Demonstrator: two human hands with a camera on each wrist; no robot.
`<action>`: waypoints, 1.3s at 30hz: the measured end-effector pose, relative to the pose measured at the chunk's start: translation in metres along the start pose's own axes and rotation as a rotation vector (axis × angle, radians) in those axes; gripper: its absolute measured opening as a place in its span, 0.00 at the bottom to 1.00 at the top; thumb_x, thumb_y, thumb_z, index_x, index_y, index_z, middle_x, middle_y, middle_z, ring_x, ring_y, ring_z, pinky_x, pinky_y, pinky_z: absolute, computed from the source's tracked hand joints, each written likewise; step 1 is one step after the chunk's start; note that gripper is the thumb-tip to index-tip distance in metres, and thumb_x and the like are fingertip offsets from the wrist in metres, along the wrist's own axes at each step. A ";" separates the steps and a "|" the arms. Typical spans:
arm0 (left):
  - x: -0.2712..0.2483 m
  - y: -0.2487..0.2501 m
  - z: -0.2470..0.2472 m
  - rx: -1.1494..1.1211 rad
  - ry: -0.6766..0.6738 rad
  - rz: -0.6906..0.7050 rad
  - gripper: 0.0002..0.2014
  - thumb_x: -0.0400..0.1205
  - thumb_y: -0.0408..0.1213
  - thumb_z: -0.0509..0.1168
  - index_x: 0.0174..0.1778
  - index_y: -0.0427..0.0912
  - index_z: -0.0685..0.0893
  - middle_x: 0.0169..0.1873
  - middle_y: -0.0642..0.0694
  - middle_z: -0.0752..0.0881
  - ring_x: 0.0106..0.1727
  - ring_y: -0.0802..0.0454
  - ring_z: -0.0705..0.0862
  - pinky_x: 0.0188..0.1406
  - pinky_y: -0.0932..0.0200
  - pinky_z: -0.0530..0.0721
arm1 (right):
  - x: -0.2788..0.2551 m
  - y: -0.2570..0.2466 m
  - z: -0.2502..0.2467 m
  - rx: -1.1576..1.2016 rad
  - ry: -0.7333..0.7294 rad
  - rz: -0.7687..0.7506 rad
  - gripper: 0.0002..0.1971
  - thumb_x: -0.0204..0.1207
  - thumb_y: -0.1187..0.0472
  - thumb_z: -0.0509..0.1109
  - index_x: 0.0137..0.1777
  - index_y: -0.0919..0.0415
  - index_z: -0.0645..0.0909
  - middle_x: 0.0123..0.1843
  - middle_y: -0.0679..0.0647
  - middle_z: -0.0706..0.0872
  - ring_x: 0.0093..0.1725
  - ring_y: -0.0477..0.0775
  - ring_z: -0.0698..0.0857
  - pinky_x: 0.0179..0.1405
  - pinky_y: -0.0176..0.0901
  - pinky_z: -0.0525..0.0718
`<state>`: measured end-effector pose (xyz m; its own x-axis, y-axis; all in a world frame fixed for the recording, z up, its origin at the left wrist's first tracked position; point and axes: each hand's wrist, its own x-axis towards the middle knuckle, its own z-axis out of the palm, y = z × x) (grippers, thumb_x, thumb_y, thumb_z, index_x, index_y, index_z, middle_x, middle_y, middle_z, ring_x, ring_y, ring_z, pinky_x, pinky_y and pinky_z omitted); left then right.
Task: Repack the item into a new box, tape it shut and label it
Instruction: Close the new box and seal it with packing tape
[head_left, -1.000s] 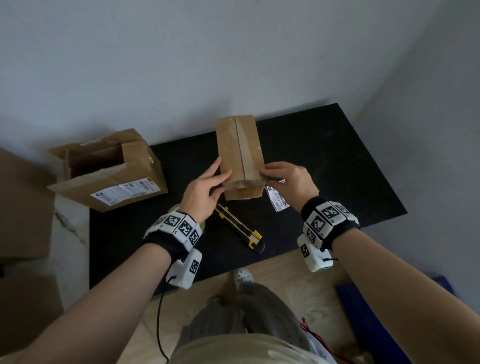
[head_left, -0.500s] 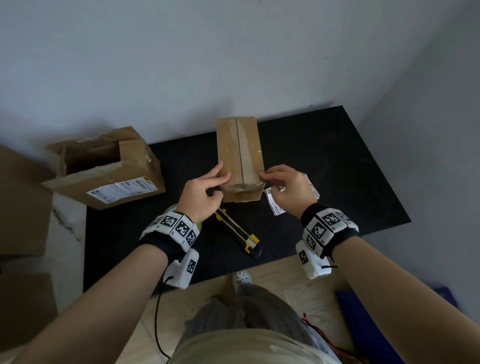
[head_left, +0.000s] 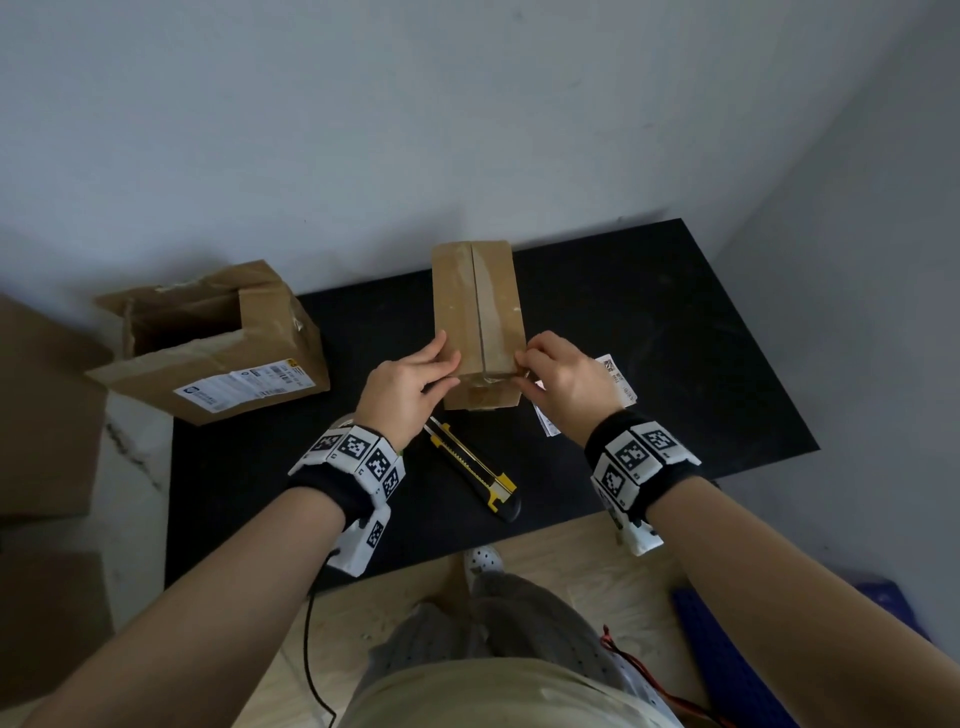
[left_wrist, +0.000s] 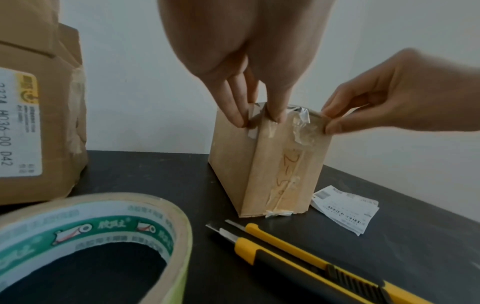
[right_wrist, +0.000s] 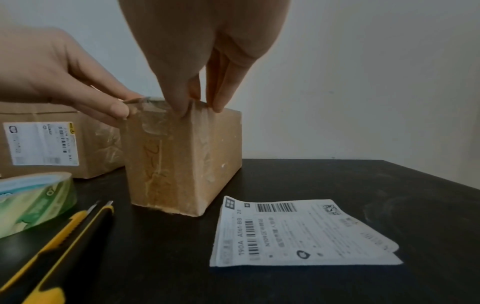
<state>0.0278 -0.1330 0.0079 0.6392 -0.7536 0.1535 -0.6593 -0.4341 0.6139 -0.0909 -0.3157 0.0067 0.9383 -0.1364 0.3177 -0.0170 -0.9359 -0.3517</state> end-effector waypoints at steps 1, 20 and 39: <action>0.000 0.000 0.000 0.005 0.004 -0.001 0.16 0.76 0.31 0.71 0.60 0.37 0.84 0.68 0.41 0.79 0.63 0.49 0.83 0.66 0.60 0.74 | -0.002 -0.002 0.000 -0.029 0.002 -0.005 0.12 0.72 0.58 0.74 0.50 0.67 0.85 0.51 0.62 0.85 0.45 0.58 0.87 0.38 0.48 0.89; 0.003 -0.005 -0.005 0.039 -0.102 -0.011 0.16 0.79 0.34 0.68 0.63 0.43 0.83 0.71 0.46 0.76 0.65 0.51 0.82 0.69 0.58 0.75 | 0.026 0.003 0.016 0.037 -0.167 -0.223 0.23 0.69 0.66 0.77 0.64 0.70 0.80 0.64 0.67 0.83 0.65 0.66 0.82 0.65 0.61 0.77; 0.004 0.008 -0.007 0.055 -0.132 -0.071 0.17 0.81 0.32 0.66 0.66 0.42 0.81 0.74 0.46 0.73 0.69 0.51 0.78 0.71 0.61 0.71 | 0.011 0.001 0.013 -0.018 -0.166 -0.093 0.29 0.74 0.56 0.73 0.73 0.66 0.73 0.74 0.61 0.75 0.75 0.58 0.73 0.75 0.52 0.68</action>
<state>0.0283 -0.1361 0.0192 0.6297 -0.7769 0.0056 -0.6370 -0.5122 0.5761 -0.0758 -0.3140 -0.0012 0.9803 0.0047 0.1973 0.0673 -0.9477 -0.3118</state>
